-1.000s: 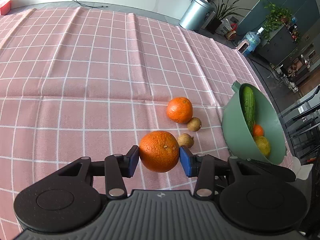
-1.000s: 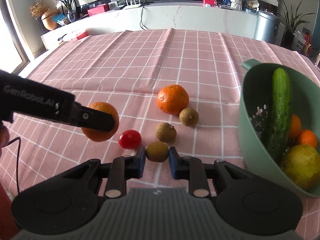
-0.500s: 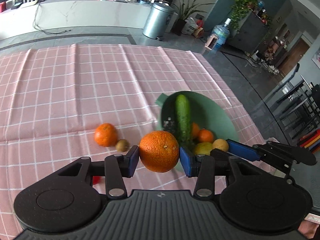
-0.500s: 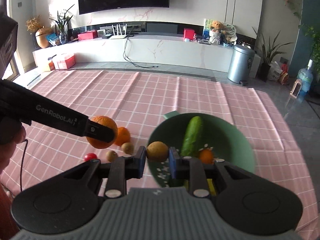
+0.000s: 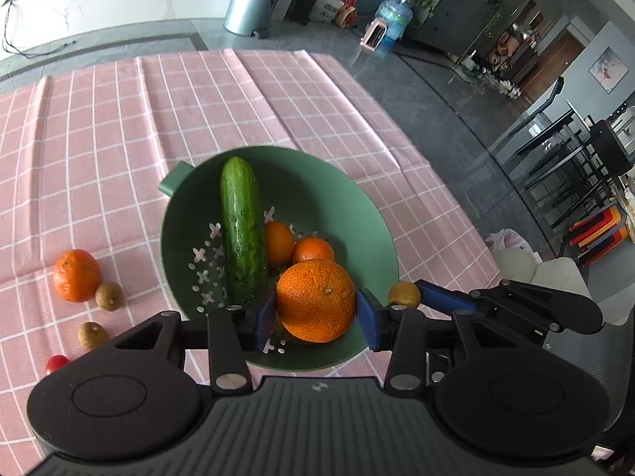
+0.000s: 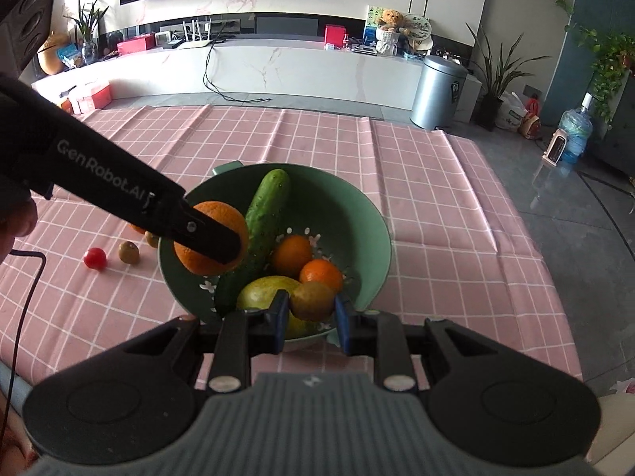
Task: Organize fruits
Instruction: 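Carry the orange and kiwi over the colander and lower them in with both grippers, then open both grippers and withdraw them from the colander toward the remaining fruit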
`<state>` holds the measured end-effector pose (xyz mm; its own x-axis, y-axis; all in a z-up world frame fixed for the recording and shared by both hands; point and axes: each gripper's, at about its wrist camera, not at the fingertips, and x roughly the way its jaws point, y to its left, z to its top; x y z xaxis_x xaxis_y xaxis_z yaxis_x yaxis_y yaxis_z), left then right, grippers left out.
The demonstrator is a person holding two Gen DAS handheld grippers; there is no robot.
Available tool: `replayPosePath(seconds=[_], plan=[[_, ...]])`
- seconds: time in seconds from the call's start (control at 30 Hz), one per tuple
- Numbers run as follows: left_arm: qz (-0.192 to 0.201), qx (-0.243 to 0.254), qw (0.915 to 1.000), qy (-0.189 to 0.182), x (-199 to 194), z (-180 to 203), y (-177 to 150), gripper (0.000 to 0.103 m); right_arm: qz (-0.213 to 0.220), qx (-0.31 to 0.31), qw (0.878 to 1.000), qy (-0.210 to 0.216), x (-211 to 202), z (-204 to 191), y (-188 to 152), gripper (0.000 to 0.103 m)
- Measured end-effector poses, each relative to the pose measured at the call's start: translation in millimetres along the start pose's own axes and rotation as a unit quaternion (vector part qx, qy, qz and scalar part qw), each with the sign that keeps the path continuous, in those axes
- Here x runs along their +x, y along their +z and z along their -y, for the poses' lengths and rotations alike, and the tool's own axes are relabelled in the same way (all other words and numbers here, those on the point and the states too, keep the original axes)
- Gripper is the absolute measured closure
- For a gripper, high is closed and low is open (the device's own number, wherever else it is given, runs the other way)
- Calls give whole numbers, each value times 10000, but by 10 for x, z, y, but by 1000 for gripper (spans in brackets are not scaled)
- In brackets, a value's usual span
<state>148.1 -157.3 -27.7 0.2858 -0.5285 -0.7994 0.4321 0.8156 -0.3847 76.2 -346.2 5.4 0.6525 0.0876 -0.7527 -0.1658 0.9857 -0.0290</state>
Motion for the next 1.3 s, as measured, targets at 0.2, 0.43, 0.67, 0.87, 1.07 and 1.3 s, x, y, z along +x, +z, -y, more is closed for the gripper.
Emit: replayPosePath(seconds=[0.2,0.43,0.67,0.87,1.07,1.3], plan=[[-281,-128,9995,78,232,-69,22,53,-107,-81,9998,174,166,77,-22,83],[-323,-214,9992,-7,385,-111,60,53,-212,-268,9989,316,360,108,-32,83],[-274,-337,9990,-54,422,-151,144,53,-266,-390,9981,395,467,101,-25,83],[-171,-445,9987,185,470,-193,228,53,-286,-434,9977,430,521,103,-23,82],[-174,-405,9989,155,512,-187,269,52,-246,-413,9976,490,512,134,-29,82],[-2,-358,9993,63,470,-174,308,47,-268,-288,9974,599,505,189,20,82]])
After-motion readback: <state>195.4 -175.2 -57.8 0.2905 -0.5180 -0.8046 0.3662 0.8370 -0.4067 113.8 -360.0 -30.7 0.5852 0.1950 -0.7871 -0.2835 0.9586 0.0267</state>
